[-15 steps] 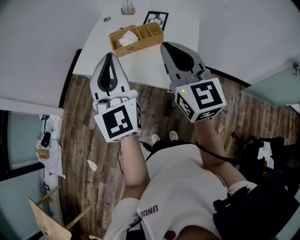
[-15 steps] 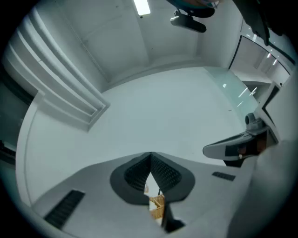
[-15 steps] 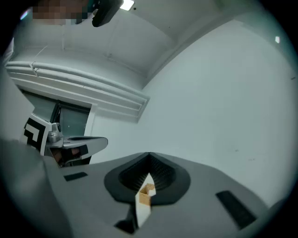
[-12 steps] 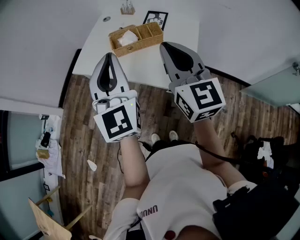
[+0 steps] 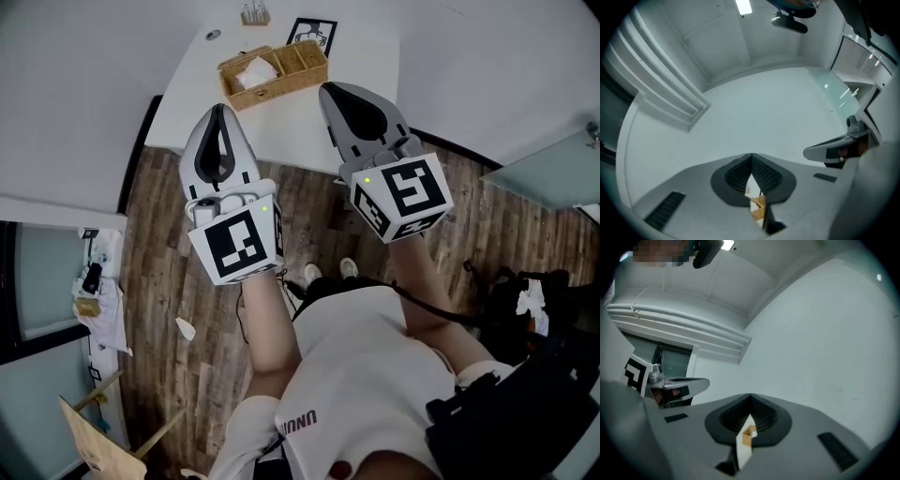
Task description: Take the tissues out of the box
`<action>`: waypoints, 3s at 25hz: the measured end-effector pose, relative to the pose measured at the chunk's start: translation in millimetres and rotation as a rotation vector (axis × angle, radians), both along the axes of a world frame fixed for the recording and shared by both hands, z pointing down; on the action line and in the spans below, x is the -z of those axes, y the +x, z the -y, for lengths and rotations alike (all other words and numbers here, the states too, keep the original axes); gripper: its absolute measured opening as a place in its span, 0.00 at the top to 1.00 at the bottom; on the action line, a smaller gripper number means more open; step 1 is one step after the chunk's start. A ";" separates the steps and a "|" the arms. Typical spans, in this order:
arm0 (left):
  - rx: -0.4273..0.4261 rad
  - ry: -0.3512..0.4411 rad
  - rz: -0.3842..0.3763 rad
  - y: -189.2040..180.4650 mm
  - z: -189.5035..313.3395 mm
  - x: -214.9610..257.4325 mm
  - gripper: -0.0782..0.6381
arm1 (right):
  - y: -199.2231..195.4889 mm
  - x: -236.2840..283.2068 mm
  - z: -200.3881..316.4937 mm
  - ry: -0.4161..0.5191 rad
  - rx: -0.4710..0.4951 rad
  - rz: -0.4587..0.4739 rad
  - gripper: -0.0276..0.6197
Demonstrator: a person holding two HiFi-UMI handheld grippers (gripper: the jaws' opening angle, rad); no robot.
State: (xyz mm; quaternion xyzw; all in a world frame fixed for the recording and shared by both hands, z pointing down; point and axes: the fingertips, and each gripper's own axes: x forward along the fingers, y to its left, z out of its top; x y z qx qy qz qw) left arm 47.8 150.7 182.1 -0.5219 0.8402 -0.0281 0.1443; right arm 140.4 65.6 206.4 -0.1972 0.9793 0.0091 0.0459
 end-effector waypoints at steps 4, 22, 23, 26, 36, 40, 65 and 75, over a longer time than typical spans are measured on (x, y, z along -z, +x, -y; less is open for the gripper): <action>-0.008 0.004 -0.002 -3.7 -2.1 -1.5 0.87 | -3.4 -2.0 -1.7 0.007 -0.012 -0.006 0.93; -0.064 -0.016 -0.008 -41.9 -13.9 -13.5 0.87 | -34.4 -1.1 -5.6 0.030 -0.111 0.002 0.93; -0.066 -0.022 -0.006 -43.1 -13.4 -15.4 0.87 | -36.6 -2.8 -4.9 0.025 -0.113 0.001 0.93; -0.062 -0.030 -0.008 -49.3 -10.8 -19.9 0.87 | -44.3 -6.1 -1.2 0.020 -0.112 0.001 0.93; -0.019 -0.024 -0.002 -86.1 20.7 -20.8 0.87 | -79.3 -12.8 39.1 0.004 -0.088 0.005 0.93; -0.033 -0.024 0.019 -104.4 53.3 -11.0 0.87 | -94.8 -11.7 59.9 0.007 -0.079 0.004 0.93; 0.035 0.005 0.060 -181.1 171.9 20.3 0.87 | -143.1 -28.4 169.5 -0.031 -0.036 -0.016 0.93; 0.048 -0.021 0.037 -194.7 184.9 3.0 0.87 | -155.0 -47.8 180.3 -0.052 -0.020 -0.052 0.93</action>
